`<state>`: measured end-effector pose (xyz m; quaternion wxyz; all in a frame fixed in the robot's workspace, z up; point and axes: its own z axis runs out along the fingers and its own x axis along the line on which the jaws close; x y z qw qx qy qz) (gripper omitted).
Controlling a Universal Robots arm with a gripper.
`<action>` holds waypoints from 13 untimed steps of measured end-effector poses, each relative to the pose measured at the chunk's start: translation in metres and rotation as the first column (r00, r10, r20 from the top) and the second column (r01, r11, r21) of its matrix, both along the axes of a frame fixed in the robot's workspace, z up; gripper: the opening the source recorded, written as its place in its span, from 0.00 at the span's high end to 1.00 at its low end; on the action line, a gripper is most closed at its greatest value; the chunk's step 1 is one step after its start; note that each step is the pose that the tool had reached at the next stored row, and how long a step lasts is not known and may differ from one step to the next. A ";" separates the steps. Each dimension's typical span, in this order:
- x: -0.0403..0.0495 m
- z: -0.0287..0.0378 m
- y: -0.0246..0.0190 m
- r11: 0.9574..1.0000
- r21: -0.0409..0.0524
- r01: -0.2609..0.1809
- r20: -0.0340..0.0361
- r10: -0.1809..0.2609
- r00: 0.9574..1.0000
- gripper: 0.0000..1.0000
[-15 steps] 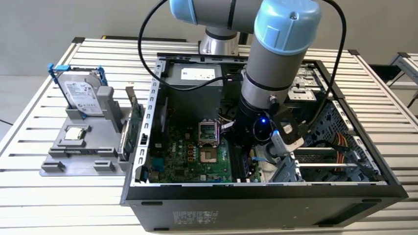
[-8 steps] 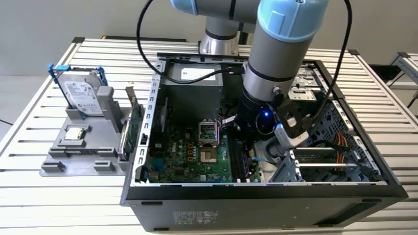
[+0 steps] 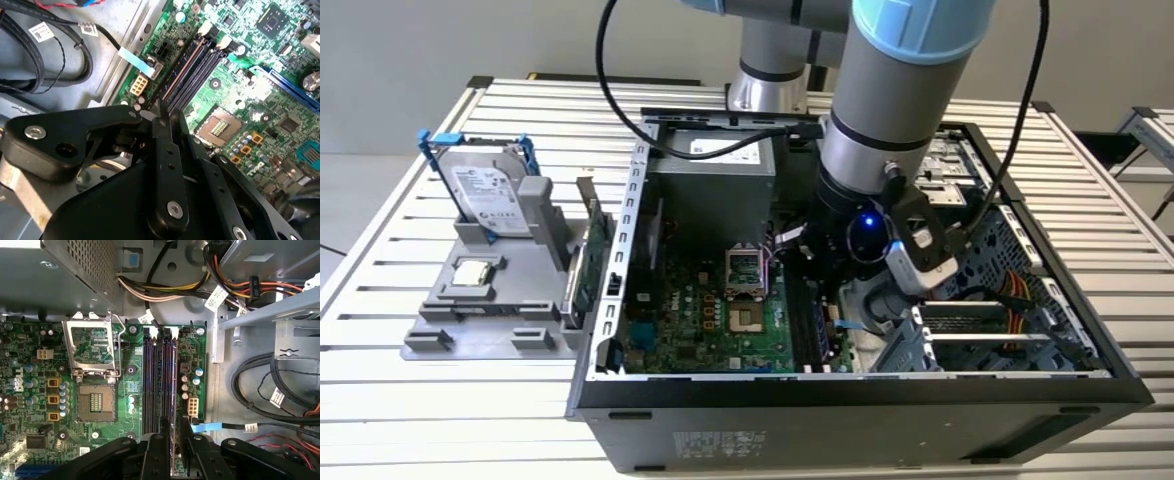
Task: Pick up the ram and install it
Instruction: 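Press down the ram until it locks into place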
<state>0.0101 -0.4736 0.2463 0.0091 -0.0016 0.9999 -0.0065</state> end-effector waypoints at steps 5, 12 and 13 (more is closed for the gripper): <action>0.0000 0.0006 0.0000 1.000 0.000 0.000 0.000 0.000 1.000 1.00; -0.0001 0.0017 -0.0003 1.000 0.000 0.000 -0.002 0.000 1.000 1.00; -0.0001 0.0017 -0.0003 1.000 -0.001 0.000 -0.002 0.000 1.000 1.00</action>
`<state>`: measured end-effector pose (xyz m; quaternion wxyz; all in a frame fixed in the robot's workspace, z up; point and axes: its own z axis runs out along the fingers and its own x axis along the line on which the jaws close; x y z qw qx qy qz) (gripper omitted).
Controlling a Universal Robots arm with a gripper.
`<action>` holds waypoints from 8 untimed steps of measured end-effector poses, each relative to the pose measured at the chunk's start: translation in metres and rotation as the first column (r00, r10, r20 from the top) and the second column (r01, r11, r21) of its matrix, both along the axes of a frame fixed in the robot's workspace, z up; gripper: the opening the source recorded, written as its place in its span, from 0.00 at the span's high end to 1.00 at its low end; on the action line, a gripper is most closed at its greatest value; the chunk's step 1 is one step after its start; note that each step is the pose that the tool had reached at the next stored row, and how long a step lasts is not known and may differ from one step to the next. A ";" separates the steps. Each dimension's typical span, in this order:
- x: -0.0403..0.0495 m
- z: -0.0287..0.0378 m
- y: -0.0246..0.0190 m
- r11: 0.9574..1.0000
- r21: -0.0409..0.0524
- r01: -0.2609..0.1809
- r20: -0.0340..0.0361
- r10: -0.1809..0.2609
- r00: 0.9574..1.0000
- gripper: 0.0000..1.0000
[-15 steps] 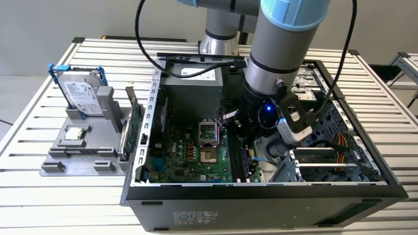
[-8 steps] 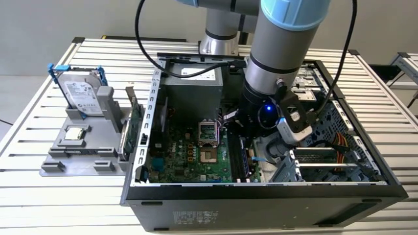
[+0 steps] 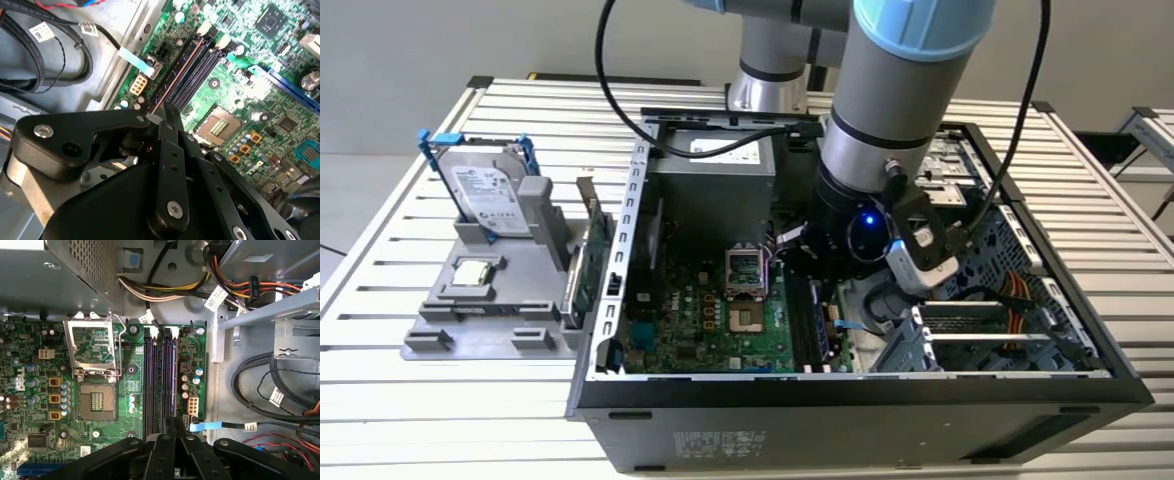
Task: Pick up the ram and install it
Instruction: 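Press down the ram until it locks into place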
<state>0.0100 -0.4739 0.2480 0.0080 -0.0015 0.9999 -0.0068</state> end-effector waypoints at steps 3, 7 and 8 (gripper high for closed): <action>0.0006 0.0000 0.0000 1.000 0.000 0.000 0.000 0.000 1.000 1.00; 0.0006 -0.0001 0.0000 1.000 0.000 0.000 0.000 0.000 1.000 1.00; 0.0006 -0.0001 0.0000 1.000 0.000 0.000 0.000 0.000 1.000 1.00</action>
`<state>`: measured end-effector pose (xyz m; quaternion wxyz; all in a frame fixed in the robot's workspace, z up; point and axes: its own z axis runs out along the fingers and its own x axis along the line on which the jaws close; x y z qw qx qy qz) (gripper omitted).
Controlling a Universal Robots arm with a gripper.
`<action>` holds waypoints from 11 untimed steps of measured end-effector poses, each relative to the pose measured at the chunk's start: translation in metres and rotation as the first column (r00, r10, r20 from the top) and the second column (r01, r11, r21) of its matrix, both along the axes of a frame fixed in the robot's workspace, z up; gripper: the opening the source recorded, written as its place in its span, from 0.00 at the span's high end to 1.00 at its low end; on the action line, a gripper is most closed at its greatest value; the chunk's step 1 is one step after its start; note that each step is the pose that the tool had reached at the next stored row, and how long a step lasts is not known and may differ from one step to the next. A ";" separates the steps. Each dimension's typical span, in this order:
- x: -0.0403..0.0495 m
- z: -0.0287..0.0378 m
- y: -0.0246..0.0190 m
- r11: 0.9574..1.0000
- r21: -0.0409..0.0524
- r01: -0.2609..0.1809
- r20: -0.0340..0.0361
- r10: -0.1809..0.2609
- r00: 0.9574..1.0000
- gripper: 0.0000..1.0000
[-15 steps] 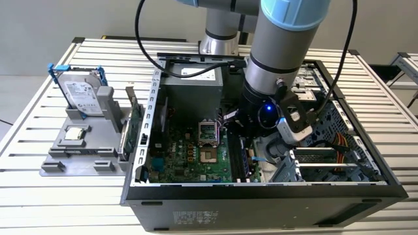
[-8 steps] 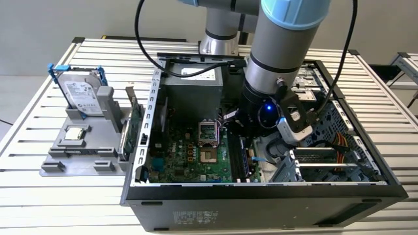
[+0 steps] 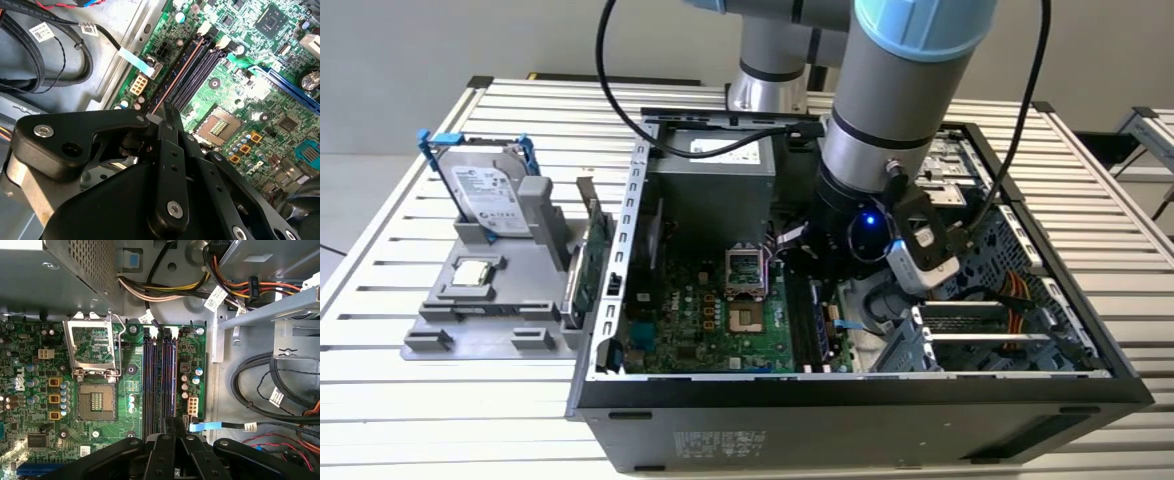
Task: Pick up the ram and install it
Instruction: 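Press down the ram until it locks into place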
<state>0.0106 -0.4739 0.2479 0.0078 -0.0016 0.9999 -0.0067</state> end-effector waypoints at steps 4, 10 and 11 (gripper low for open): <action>0.0001 -0.0016 0.0000 0.998 0.000 -0.064 0.000 0.064 0.998 1.00; 0.0000 -0.0071 0.0000 0.985 0.000 -0.171 0.000 0.171 0.985 1.00; 0.0000 -0.0076 0.0000 0.982 0.000 -0.189 0.000 0.189 0.982 1.00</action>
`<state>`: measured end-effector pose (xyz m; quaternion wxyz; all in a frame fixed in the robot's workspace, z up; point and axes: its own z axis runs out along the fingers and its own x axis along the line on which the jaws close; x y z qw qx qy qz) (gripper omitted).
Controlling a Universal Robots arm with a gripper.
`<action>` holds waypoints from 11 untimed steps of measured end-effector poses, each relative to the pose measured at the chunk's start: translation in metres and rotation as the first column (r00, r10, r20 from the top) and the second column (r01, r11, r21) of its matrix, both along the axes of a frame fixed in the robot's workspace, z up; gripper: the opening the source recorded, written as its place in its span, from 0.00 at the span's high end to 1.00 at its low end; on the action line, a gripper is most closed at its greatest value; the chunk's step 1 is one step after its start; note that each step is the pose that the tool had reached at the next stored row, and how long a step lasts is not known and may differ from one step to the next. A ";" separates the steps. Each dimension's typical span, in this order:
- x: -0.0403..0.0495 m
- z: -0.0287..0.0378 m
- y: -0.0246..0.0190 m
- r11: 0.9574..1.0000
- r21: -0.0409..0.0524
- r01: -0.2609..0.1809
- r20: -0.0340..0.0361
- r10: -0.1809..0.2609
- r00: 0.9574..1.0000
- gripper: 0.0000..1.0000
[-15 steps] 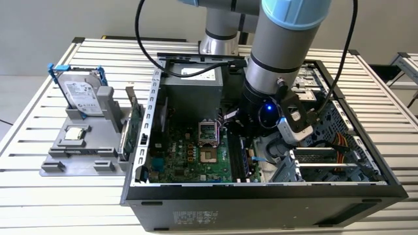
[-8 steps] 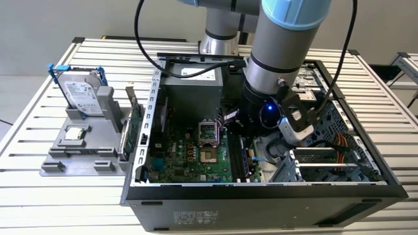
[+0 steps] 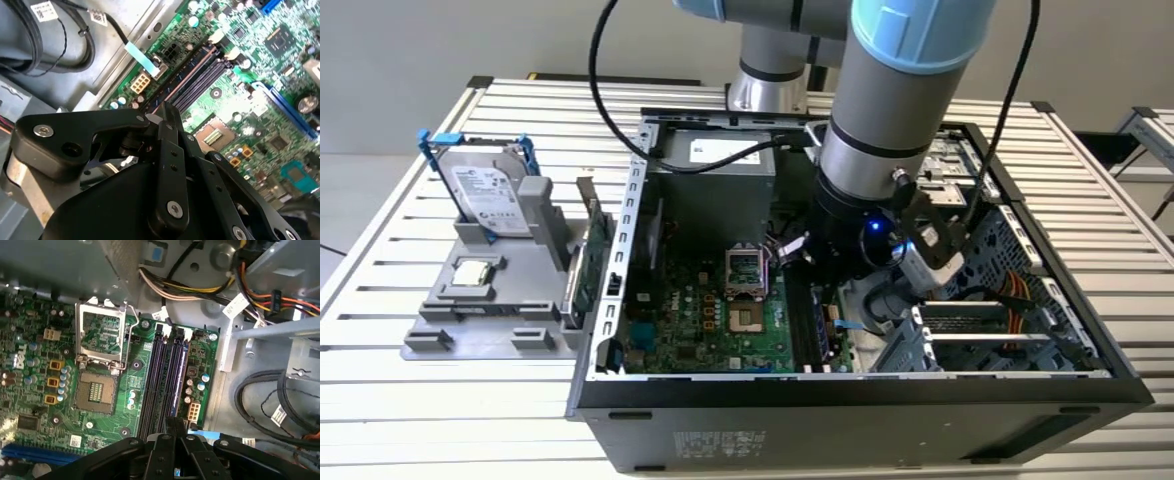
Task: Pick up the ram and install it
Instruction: 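Press down the ram until it locks into place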
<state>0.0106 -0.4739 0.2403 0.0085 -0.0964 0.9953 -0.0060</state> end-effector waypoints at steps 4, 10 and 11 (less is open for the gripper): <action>0.0000 -0.0002 0.0001 0.997 0.000 -0.073 0.000 0.073 0.997 1.00; 0.0000 -0.0002 0.0000 0.983 0.000 -0.181 0.000 0.181 0.983 1.00; 0.0000 -0.0002 0.0000 0.980 0.000 -0.200 0.000 0.200 0.980 1.00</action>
